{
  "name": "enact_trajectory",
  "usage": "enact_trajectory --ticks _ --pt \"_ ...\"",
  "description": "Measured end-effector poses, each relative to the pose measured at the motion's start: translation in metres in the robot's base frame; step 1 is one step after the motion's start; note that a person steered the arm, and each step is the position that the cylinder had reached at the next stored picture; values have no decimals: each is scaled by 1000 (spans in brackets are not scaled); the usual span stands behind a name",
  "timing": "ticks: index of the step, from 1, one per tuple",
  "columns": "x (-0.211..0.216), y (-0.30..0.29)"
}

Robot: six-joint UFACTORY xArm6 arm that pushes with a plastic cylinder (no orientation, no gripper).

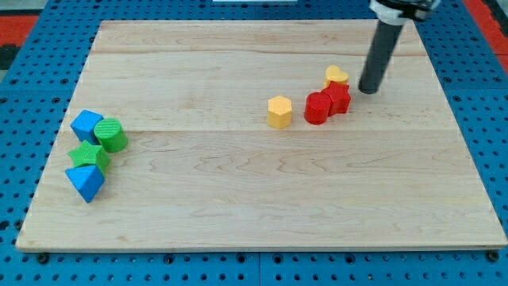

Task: Push the yellow heart to the yellow hexagon

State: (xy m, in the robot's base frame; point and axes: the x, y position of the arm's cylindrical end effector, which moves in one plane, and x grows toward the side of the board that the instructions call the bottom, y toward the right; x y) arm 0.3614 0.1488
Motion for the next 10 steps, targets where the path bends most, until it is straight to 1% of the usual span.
enact_trajectory --ticks 1,2,3,4,7,8,9,10 --pt "-2 -70" --pt "-13 -52" --pt "-35 -39" --pt "-49 -38" --pt "-59 -47" --pt "-62 -63" --pt "-11 -85" --pt "40 -125"
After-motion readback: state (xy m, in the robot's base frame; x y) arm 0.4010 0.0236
